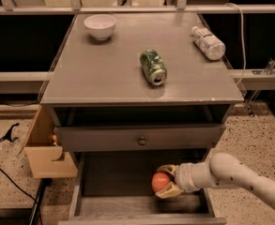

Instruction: Place apple into middle drawer

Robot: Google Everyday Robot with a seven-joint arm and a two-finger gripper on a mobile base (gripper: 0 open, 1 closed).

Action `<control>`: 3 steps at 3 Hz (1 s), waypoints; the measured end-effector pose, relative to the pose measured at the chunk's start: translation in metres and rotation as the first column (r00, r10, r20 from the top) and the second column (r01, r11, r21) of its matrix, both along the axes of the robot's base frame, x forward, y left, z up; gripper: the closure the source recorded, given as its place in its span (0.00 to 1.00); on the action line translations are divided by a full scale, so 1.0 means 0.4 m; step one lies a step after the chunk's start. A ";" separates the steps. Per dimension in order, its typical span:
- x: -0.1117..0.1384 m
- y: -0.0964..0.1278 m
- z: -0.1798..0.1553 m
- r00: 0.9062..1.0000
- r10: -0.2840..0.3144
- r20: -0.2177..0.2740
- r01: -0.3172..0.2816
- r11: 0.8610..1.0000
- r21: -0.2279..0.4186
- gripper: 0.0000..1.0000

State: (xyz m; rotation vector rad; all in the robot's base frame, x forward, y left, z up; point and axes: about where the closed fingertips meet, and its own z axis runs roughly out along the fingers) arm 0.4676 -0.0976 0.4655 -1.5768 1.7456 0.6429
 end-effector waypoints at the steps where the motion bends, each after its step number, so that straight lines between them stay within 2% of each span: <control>1: 0.003 -0.005 -0.013 1.000 -0.007 0.002 0.007 1.000 -0.005 1.00; 2: 0.010 -0.018 -0.045 1.000 -0.023 0.009 0.023 1.000 -0.019 1.00; 3: 0.043 -0.017 -0.096 0.999 -0.041 0.020 0.041 0.999 0.000 1.00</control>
Offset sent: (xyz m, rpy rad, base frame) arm 0.0086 -0.0174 -0.0316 -0.0386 -0.0193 -0.0491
